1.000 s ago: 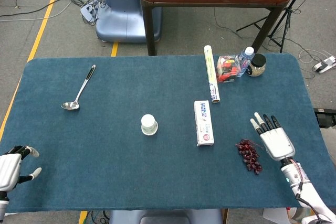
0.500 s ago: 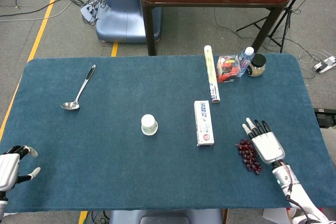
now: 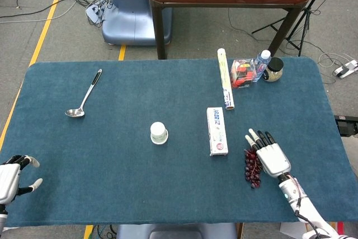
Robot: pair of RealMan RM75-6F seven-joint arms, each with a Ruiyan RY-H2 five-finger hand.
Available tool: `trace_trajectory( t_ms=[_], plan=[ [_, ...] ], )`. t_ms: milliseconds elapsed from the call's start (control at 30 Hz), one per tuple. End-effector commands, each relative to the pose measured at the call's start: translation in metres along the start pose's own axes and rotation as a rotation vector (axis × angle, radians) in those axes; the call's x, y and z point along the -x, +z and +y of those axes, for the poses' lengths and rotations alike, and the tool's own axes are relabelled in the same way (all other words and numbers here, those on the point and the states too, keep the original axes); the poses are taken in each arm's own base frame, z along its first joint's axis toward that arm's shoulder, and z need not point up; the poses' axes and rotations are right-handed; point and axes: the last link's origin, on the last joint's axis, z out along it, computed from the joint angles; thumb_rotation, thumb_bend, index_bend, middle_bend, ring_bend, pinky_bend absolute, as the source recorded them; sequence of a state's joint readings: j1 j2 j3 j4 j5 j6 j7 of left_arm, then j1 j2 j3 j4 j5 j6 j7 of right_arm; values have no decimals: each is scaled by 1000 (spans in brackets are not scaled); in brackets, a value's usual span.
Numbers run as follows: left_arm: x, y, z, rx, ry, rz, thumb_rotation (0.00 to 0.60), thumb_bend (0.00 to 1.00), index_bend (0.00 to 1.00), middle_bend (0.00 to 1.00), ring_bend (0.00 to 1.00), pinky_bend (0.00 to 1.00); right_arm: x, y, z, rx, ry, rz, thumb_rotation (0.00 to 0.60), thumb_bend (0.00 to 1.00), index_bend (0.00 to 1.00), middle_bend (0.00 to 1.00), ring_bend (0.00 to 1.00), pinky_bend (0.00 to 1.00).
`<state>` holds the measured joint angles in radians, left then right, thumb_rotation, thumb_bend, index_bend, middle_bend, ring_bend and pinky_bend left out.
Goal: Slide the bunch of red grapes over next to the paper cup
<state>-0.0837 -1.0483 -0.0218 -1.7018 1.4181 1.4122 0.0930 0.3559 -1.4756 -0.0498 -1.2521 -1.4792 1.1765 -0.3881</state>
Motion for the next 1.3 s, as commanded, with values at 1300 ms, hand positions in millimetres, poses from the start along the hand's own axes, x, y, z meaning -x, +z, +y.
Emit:
trace_trajectory(
  t_ms=[1300],
  plan=[
    [-2, 0, -1, -4, -5, -1, 600, 204, 481, 433, 317, 463, -31, 12, -84, -240, 97, 130, 600, 0, 0, 0, 0, 115]
  ],
)
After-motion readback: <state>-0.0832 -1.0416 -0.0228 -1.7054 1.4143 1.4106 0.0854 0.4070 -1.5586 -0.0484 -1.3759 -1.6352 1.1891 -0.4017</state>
